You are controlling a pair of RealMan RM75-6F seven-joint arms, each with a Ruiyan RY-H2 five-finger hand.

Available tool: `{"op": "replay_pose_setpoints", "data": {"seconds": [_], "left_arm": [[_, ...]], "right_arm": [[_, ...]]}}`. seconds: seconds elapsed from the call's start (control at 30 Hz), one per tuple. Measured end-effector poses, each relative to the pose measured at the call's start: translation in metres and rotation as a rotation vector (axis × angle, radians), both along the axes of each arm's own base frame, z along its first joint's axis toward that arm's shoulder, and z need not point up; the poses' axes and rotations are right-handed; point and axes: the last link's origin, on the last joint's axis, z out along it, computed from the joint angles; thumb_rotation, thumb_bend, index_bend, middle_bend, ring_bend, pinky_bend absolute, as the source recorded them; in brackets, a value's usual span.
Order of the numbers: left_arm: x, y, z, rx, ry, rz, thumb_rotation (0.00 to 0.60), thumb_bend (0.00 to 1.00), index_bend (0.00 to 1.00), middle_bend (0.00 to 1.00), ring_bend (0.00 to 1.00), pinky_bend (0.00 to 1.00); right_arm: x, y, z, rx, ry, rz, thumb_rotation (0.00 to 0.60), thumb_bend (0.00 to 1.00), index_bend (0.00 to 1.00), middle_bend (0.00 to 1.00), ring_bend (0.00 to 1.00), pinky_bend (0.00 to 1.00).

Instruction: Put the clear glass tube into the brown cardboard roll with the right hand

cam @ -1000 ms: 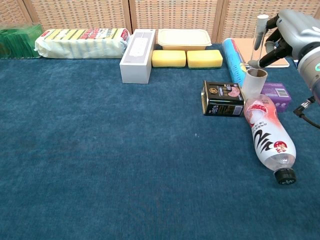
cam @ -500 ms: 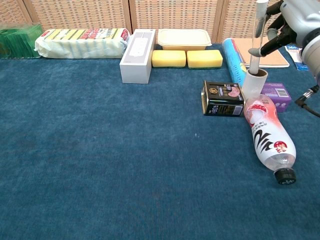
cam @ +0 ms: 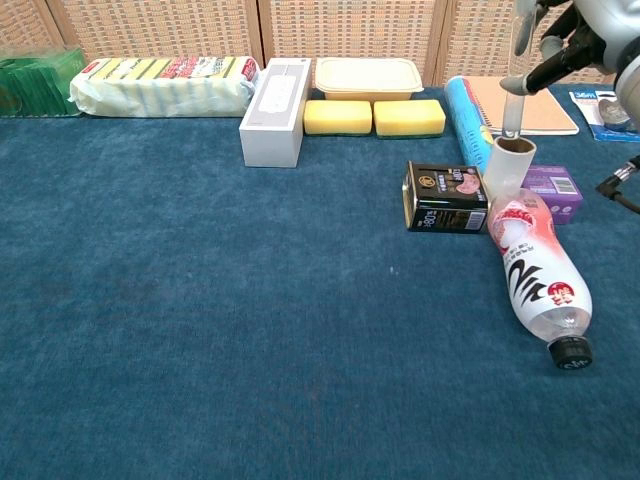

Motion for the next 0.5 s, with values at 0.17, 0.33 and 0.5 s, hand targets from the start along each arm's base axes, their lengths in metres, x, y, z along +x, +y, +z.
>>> {"op": "replay_pose_setpoints", "data": {"seconds": [0.17,0.33,0.5], "left_arm": [[-0.001,0.0,0.0,-0.004,0.001,0.003,0.54,0.08,0.02,0.0,0.0,0.0],[0.0,-0.001,0.0,-0.008,-0.001,-0.001,0.537,0.08,0.02,0.0,0.0,0.0],[0.0,-0.002,0.001,-0.007,-0.004,-0.004,0.534,0.08,0.02,0.0,0.0,0.0]], "right_arm": [[0.007,0.002,0.008,-0.014,-0.001,0.014,0.6,0.32,0.7,0.85,0.96,0.88],[0.014,0.004,0.015,-0.024,-0.002,0.024,0.6,0.33,0.72,0.86,0.97,0.89],[0.019,0.007,0.02,-0.034,-0.002,0.034,0.6,0.34,0.74,0.88,0.98,0.89]]}}
